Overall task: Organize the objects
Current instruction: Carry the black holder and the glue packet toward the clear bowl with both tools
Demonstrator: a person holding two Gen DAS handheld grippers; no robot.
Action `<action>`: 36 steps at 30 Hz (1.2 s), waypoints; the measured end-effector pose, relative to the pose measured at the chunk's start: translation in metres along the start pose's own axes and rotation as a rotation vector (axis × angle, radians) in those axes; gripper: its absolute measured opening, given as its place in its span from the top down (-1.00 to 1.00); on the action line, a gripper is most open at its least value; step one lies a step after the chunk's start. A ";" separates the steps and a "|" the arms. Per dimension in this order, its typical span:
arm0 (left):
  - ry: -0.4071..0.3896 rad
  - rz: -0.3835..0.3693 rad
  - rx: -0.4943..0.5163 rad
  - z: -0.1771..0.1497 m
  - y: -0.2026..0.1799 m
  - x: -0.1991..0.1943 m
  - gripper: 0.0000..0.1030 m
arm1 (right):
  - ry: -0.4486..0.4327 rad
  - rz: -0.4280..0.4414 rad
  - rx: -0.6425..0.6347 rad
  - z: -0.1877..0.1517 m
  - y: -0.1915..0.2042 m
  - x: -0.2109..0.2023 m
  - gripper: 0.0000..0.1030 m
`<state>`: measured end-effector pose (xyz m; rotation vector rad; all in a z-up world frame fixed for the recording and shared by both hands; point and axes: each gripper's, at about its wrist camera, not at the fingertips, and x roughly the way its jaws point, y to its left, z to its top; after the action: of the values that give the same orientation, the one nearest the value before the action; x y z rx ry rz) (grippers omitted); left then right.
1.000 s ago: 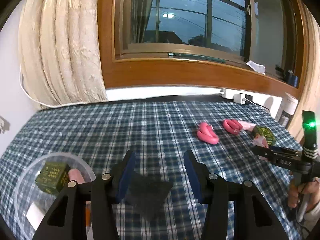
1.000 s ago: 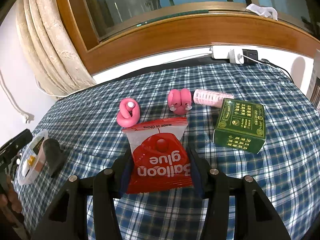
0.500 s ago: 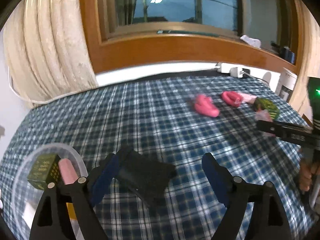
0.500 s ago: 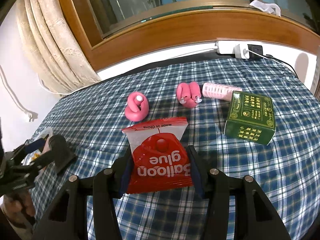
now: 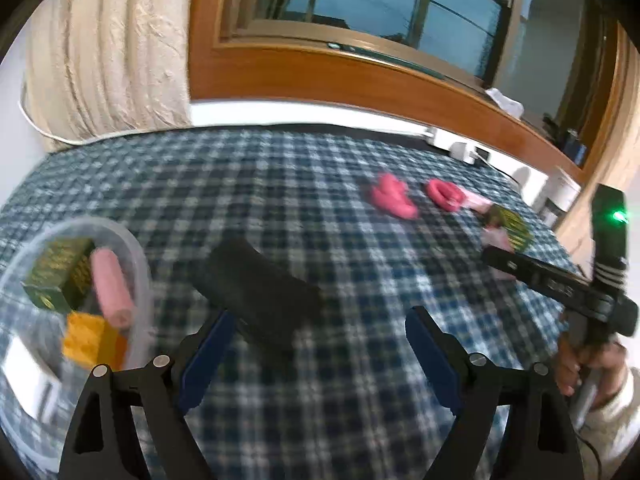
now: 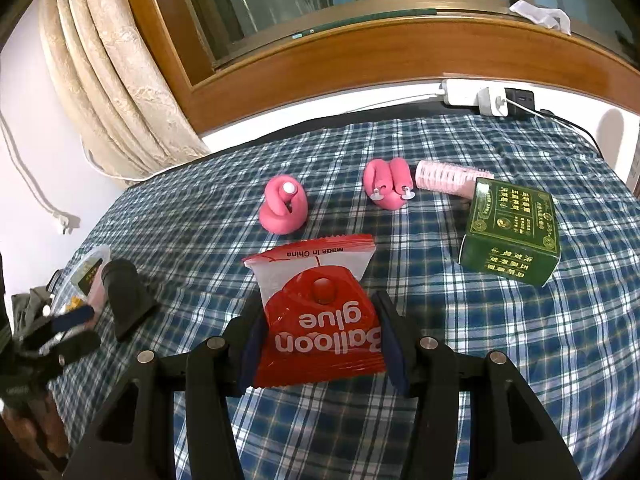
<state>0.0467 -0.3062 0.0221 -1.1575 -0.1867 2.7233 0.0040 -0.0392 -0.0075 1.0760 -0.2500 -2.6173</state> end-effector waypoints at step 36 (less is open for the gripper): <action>0.059 0.143 -0.019 0.046 0.020 0.085 -0.08 | -0.003 0.011 -0.006 0.000 0.003 0.000 -0.01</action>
<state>-0.0467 -0.3098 -0.0098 -1.3017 -0.1273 2.8109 0.0045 -0.0421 -0.0062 1.0657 -0.2478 -2.6089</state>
